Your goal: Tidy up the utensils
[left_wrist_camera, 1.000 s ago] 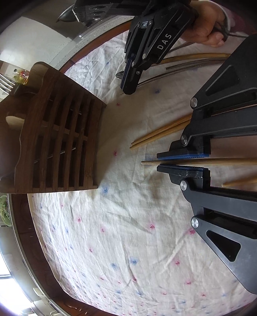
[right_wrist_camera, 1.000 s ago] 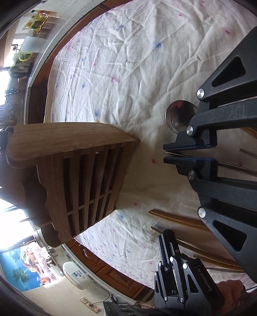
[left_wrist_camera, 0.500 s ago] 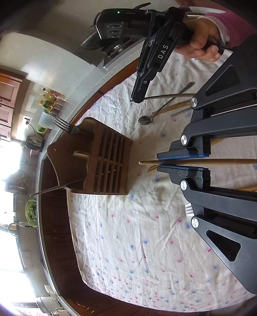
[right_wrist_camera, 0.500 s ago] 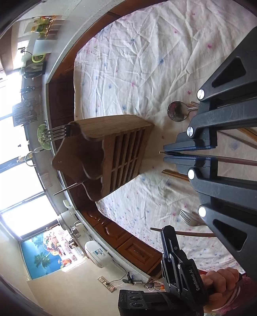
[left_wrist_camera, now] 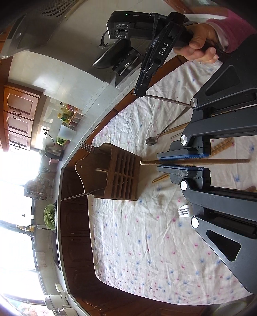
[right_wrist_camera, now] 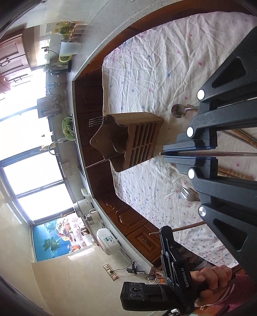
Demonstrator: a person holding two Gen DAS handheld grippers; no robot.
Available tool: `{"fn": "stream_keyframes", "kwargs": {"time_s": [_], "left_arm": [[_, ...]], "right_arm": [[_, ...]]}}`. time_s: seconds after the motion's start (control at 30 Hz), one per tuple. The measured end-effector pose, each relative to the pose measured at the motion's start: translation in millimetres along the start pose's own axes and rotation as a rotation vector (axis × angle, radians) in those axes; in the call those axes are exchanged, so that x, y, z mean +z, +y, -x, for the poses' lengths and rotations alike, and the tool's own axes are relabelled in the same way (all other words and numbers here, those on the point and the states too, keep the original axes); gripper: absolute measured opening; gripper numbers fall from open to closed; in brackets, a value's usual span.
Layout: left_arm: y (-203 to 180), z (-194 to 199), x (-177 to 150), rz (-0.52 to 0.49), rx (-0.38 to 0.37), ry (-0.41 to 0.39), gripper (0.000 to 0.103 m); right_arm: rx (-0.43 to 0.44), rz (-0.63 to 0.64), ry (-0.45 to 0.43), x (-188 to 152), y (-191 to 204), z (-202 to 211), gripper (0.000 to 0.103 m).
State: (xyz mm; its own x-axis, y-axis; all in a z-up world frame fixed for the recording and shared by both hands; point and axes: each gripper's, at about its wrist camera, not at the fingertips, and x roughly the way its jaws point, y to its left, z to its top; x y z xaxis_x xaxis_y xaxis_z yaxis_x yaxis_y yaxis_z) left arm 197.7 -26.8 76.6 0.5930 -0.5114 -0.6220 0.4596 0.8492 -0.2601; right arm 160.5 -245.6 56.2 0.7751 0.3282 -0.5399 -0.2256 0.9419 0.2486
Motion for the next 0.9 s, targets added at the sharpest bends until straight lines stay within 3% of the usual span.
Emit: {"fn": "stream_keyframes", "kwargs": {"time_s": [0.5,0.9], "left_arm": [[2.1,17.6,14.5,0.004,0.008,-0.073,0.004],[6.8,20.9,61.2,0.008,0.023,-0.181,0.004]], "right_arm": [[-0.007,0.014,-0.072,15.1,0.9,24.0,0.004],[-0.028,0.011,-0.190,59.9,-2.2,24.7,0.004]]}}
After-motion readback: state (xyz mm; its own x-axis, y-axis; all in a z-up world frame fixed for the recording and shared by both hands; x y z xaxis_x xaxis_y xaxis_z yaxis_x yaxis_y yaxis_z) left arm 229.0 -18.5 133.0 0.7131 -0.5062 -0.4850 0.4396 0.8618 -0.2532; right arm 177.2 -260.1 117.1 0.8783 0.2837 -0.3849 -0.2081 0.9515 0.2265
